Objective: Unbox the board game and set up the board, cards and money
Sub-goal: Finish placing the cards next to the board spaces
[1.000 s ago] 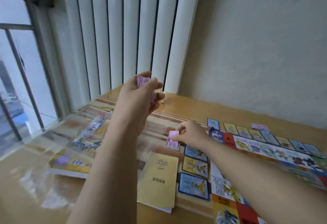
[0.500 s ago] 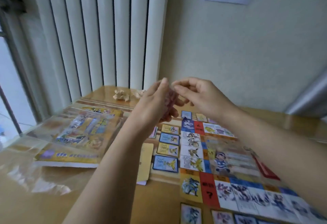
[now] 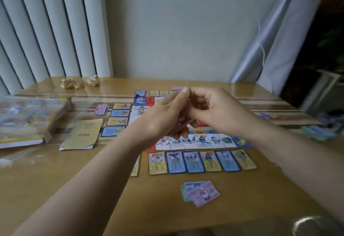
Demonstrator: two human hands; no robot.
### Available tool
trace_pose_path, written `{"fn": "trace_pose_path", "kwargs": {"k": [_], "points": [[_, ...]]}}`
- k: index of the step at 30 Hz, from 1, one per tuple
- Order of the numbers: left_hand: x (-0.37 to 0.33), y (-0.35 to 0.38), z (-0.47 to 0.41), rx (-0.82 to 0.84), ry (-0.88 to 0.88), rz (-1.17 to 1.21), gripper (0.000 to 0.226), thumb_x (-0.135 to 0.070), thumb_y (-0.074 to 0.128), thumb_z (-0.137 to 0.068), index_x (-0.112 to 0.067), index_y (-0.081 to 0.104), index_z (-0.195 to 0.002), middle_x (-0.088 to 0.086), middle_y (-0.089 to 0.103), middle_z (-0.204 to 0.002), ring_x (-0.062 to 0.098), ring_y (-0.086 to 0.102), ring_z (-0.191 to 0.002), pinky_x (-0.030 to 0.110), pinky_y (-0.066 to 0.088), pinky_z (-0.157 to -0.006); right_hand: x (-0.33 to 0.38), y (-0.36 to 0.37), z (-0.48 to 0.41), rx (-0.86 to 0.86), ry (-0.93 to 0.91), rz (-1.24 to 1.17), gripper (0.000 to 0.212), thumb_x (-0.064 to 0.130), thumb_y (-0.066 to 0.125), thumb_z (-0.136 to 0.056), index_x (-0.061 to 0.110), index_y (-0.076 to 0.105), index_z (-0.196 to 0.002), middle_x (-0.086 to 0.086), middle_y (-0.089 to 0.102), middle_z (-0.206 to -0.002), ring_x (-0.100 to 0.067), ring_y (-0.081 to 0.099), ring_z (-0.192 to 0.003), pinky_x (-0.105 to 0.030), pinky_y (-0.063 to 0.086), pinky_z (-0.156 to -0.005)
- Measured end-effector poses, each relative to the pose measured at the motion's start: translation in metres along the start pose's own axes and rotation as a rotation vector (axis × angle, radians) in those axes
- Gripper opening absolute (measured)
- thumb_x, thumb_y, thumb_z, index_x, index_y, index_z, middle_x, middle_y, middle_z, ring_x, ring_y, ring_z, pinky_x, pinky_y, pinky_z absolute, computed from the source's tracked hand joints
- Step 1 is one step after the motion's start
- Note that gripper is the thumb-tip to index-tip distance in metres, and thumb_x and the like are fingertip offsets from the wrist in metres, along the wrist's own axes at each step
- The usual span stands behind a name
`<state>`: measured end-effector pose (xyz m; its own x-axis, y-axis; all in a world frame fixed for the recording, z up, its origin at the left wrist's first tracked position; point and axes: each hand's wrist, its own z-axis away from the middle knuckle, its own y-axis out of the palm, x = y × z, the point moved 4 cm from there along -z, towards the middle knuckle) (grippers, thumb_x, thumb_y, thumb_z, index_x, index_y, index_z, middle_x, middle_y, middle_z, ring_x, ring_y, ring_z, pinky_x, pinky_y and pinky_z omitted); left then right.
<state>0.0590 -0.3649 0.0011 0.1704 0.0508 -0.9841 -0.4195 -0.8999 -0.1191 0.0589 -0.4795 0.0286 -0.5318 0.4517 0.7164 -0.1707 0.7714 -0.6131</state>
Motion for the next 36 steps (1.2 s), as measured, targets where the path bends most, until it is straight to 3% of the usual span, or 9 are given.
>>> {"fn": "trace_pose_path", "kwargs": {"k": [6, 10, 14, 18, 20, 22, 27, 32, 36], "points": [[0.005, 0.058, -0.019, 0.050, 0.014, -0.084, 0.017, -0.018, 0.048, -0.098, -0.020, 0.055, -0.114, 0.000, 0.068, -0.084, 0.012, 0.069, -0.071, 0.024, 0.054, -0.059, -0.045, -0.053, 0.061, -0.322, 0.096, -0.018, 0.022, 0.003, 0.066, -0.085, 0.025, 0.065, -0.082, -0.014, 0.069, -0.080, -0.021, 0.054, -0.067, -0.038, 0.047, -0.062], [0.018, 0.100, -0.046, 0.029, 0.130, -0.402, 0.017, -0.010, 0.046, -0.098, -0.020, 0.060, -0.097, -0.006, 0.061, -0.064, 0.005, 0.061, -0.058, 0.027, 0.053, -0.059, -0.074, -0.079, 0.100, -0.519, 0.184, 0.073, 0.021, 0.006, 0.067, -0.085, 0.026, 0.065, -0.080, 0.003, 0.063, -0.061, -0.003, 0.047, -0.055, -0.020, 0.039, -0.057], [0.024, 0.150, -0.076, 0.044, 0.206, -0.607, 0.020, -0.007, 0.044, -0.097, -0.017, 0.060, -0.105, -0.007, 0.059, -0.068, -0.006, 0.053, -0.047, 0.009, 0.037, -0.044, -0.091, -0.110, 0.128, -0.485, 0.278, 0.323, 0.010, 0.008, 0.065, -0.087, 0.011, 0.073, -0.093, 0.024, 0.049, -0.045, 0.004, 0.047, -0.049, -0.011, 0.032, -0.049], [0.024, 0.203, -0.107, 0.113, 0.211, -0.530, 0.027, -0.013, 0.043, -0.099, -0.020, 0.050, -0.124, -0.006, 0.063, -0.084, 0.000, 0.063, -0.062, 0.028, 0.054, -0.064, -0.115, -0.159, 0.153, -0.456, 0.396, 0.340, 0.015, 0.005, 0.066, -0.086, 0.014, 0.071, -0.096, 0.028, 0.053, -0.051, 0.012, 0.053, -0.057, -0.005, 0.038, -0.053], [0.031, 0.227, -0.121, 0.144, 0.221, -0.558, 0.033, -0.020, 0.044, -0.100, -0.022, 0.044, -0.133, -0.003, 0.064, -0.109, 0.008, 0.066, -0.081, 0.031, 0.054, -0.071, -0.140, -0.191, 0.170, -0.549, 0.494, 0.313, 0.015, 0.007, 0.067, -0.086, 0.020, 0.069, -0.092, 0.022, 0.062, -0.074, 0.005, 0.059, -0.072, -0.006, 0.043, -0.061], [0.046, 0.250, -0.135, 0.242, 0.285, -0.829, 0.038, -0.020, 0.045, -0.099, -0.025, 0.039, -0.136, -0.002, 0.057, -0.126, 0.017, 0.062, -0.101, 0.032, 0.051, -0.081, -0.176, -0.225, 0.189, -0.703, 0.622, 0.257, 0.012, 0.008, 0.067, -0.086, 0.019, 0.067, -0.090, 0.004, 0.068, -0.088, -0.004, 0.061, -0.080, -0.013, 0.045, -0.064], [0.078, 0.294, -0.146, 0.602, 0.357, -1.443, 0.027, -0.020, 0.043, -0.098, -0.016, 0.050, -0.124, 0.007, 0.052, -0.121, 0.027, 0.055, -0.106, 0.043, 0.040, -0.098, -0.249, -0.268, 0.207, -0.862, 0.817, 0.188, 0.013, 0.001, 0.065, -0.085, 0.006, 0.069, -0.096, -0.015, 0.069, -0.105, -0.018, 0.061, -0.091, -0.029, 0.048, -0.078], [0.081, 0.297, -0.164, 0.624, 0.391, -1.459, 0.032, -0.035, 0.038, -0.100, -0.019, 0.054, -0.123, 0.003, 0.053, -0.112, 0.024, 0.057, -0.096, 0.037, 0.045, -0.081, -0.286, -0.267, 0.186, -0.790, 0.884, 0.174, 0.013, 0.001, 0.065, -0.084, 0.007, 0.068, -0.094, -0.016, 0.068, -0.105, -0.019, 0.062, -0.089, -0.023, 0.047, -0.066], [0.080, 0.293, -0.165, 0.678, 0.371, -1.424, 0.038, -0.041, 0.044, -0.097, -0.027, 0.049, -0.132, -0.001, 0.049, -0.118, 0.020, 0.056, -0.100, 0.034, 0.046, -0.083, -0.301, -0.243, 0.163, -0.695, 0.891, 0.377, 0.015, 0.000, 0.061, -0.084, 0.004, 0.071, -0.095, -0.014, 0.071, -0.100, -0.026, 0.065, -0.096, -0.028, 0.048, -0.079]]}}
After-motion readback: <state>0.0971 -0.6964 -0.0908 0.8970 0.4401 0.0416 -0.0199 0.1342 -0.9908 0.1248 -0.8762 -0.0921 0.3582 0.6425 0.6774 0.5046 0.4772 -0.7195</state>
